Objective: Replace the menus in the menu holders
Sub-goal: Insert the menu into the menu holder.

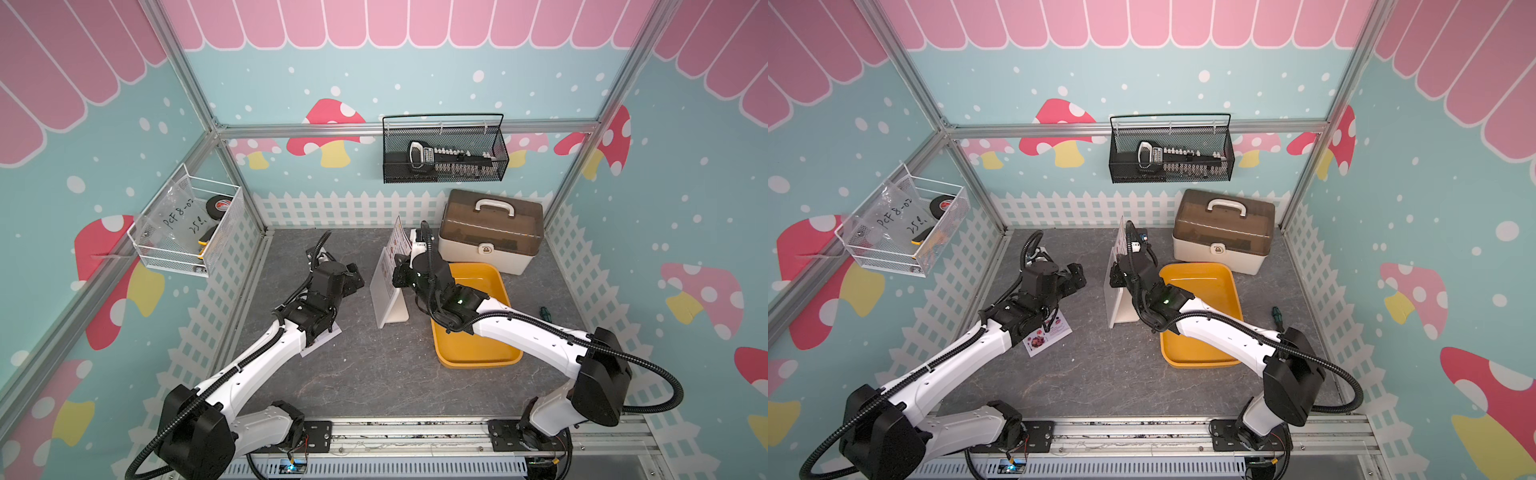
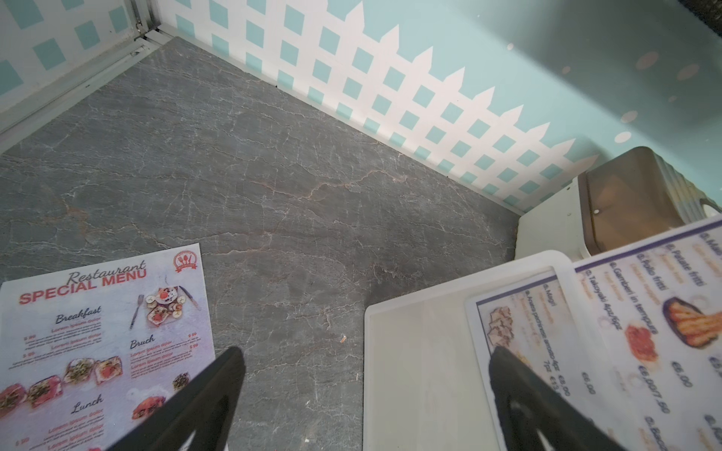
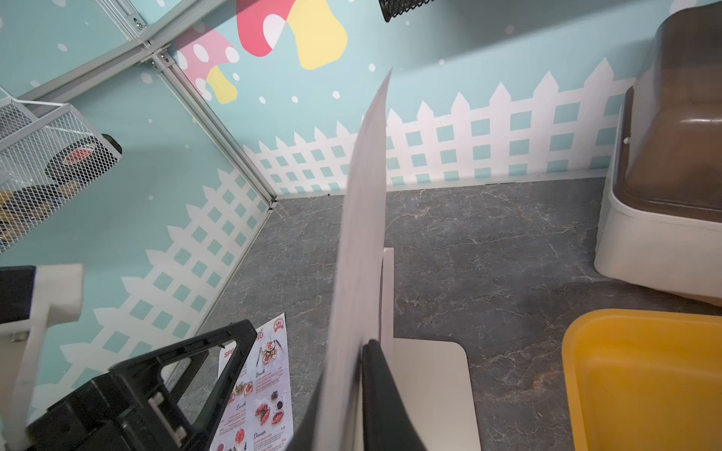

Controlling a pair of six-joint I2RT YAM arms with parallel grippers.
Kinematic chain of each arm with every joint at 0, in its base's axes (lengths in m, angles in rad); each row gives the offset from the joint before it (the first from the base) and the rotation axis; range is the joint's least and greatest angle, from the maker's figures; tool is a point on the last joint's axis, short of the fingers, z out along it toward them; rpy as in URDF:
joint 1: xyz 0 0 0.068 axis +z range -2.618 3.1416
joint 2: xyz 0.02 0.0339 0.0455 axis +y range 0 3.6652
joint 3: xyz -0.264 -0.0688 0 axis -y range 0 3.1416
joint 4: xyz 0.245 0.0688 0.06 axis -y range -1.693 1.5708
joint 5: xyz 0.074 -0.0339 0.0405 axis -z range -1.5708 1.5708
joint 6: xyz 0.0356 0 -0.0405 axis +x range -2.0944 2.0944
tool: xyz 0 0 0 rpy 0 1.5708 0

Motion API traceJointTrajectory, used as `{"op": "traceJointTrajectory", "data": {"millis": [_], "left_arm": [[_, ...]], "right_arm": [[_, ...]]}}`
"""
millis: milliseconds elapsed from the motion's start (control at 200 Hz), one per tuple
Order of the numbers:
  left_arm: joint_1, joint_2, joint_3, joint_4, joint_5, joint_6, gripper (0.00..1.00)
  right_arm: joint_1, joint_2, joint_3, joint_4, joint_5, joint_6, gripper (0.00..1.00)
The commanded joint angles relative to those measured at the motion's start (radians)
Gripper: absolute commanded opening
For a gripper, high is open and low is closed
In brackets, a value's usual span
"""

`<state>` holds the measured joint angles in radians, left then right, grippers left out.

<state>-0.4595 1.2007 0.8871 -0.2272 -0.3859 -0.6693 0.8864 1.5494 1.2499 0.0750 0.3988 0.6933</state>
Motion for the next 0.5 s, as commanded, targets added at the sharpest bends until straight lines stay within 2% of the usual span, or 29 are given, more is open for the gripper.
{"op": "traceJointTrajectory", "data": {"millis": [0, 200, 270, 340, 495], "left_arm": [[0.001, -0.016, 0.018, 0.002, -0.022, 0.010, 0.98], [0.001, -0.023, 0.013, -0.001, -0.027, 0.010, 0.98], [0.002, -0.024, 0.013, -0.001, -0.027, 0.011, 0.98], [0.002, -0.024, 0.011, -0.002, -0.027, 0.010, 0.98], [0.002, -0.026, 0.009, -0.001, -0.030, 0.007, 0.98]], "right_arm": [[0.009, 0.029, -0.002, -0.020, -0.017, 0.014, 0.13], [0.009, 0.043, -0.006, -0.033, -0.033, 0.022, 0.15], [0.009, 0.047, -0.007, -0.042, -0.040, 0.025, 0.20], [0.009, 0.052, -0.007, -0.051, -0.049, 0.027, 0.30], [0.009, 0.033, 0.003, -0.067, -0.035, 0.009, 0.34]]}}
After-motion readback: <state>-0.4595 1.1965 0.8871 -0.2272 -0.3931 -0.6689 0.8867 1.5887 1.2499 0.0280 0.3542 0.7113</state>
